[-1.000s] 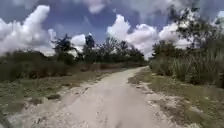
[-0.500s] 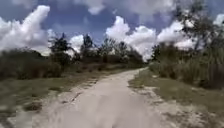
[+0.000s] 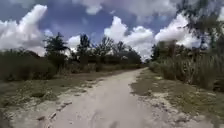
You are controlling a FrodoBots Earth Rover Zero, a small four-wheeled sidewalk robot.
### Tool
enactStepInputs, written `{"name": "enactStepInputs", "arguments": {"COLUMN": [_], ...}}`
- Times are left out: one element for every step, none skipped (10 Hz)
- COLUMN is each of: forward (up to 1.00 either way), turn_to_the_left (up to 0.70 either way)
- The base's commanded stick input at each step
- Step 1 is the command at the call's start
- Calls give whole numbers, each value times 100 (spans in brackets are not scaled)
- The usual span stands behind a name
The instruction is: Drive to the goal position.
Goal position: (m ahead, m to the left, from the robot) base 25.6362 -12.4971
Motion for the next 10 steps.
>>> {"name": "enactStepInputs", "arguments": {"forward": [100, 100, 100, 100, 100, 100, 100, 100, 100, 100], "turn_to_the_left": [0, 0, 0, 0, 0, 0, 0, 0, 0, 0]}}
